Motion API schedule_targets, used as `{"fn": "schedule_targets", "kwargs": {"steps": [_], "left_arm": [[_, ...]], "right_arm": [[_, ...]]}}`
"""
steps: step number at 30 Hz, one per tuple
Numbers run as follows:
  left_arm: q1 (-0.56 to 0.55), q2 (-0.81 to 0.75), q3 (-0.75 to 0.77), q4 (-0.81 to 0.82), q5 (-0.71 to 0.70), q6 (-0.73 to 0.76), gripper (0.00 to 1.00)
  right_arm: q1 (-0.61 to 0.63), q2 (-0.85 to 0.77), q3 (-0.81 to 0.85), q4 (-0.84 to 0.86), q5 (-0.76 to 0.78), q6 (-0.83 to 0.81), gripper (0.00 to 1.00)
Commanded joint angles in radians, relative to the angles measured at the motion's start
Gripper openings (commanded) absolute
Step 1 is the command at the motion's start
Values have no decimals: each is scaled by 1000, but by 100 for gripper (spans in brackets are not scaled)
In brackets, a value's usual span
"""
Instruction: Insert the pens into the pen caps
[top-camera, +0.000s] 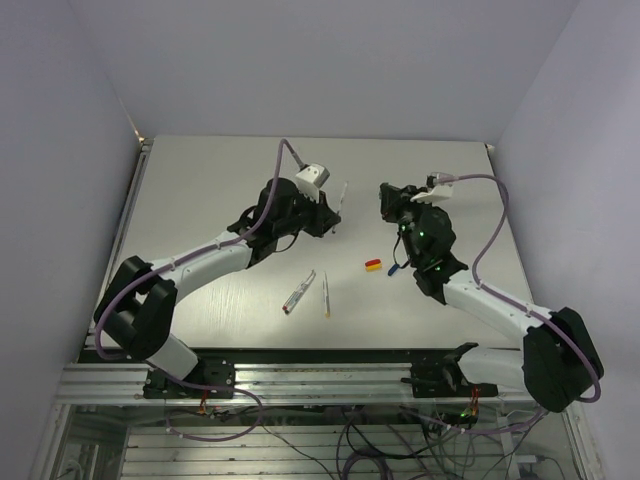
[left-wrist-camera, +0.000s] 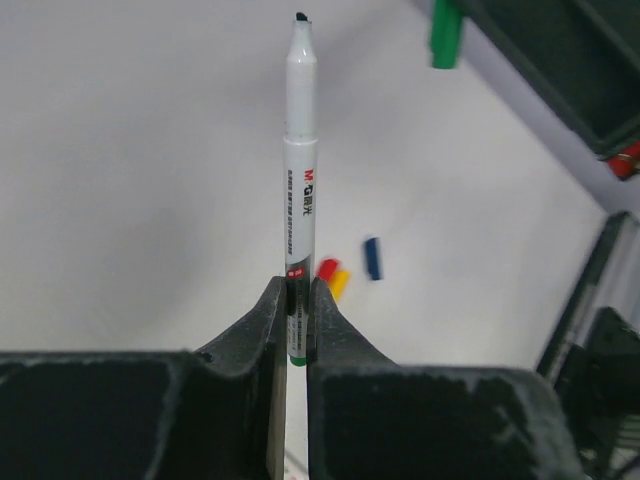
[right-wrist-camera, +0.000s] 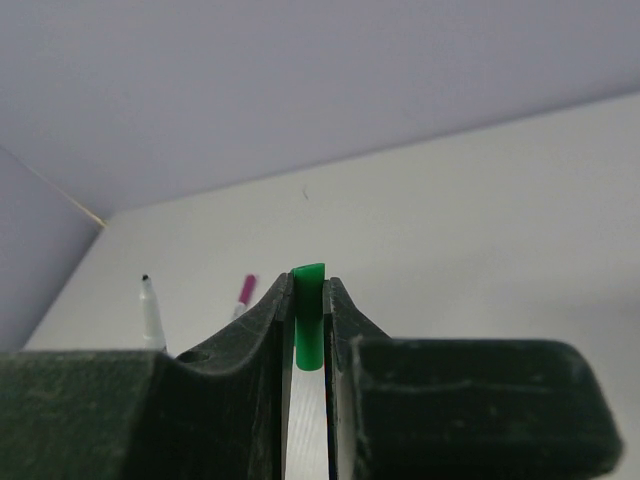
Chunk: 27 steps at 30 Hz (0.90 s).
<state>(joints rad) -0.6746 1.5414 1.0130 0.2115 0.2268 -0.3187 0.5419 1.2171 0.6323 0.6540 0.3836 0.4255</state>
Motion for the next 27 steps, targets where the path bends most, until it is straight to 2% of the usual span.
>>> {"fn": "schedule_targets", "kwargs": {"steps": [1, 6, 15, 27], "left_arm": [[5, -29, -44, 243, 221, -82, 7], [2, -18, -51, 308, 314, -153, 7], [-40, -23, -6, 200, 286, -80, 7], [-55, -29, -12, 225, 287, -91, 7]], "right_arm": [[-6, -45, -38, 196, -64, -61, 0], [-7, -61, -60, 275, -110, -54, 0], [-7, -94, -59, 313, -157, -37, 0], [-5, -98, -74, 360, -278, 7, 0]]}}
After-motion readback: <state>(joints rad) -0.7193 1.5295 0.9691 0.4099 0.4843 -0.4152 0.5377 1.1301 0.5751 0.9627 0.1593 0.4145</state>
